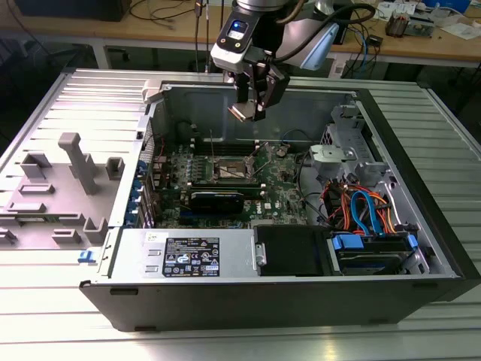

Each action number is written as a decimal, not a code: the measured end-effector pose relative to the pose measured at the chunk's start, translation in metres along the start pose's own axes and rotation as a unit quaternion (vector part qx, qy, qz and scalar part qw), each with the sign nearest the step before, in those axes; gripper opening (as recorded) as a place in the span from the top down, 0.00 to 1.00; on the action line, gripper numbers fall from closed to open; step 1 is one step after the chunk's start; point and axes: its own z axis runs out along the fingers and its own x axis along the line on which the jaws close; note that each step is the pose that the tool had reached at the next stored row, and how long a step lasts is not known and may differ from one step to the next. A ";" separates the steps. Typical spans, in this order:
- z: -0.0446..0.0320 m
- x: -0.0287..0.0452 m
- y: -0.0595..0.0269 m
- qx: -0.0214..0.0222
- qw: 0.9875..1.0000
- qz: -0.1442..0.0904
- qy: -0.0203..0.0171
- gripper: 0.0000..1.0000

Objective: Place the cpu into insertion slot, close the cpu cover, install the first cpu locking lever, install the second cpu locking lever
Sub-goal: 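Place the cpu into insertion slot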

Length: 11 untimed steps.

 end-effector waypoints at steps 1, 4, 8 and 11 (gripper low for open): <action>0.0000 0.0000 0.0000 0.000 1.000 0.002 0.000 0.45; 0.0002 0.0002 -0.0003 0.000 1.000 0.014 0.000 0.45; 0.0006 0.0004 -0.0007 0.000 1.000 0.027 -0.001 0.45; 0.0008 0.0006 -0.0010 0.000 0.999 0.034 -0.001 0.45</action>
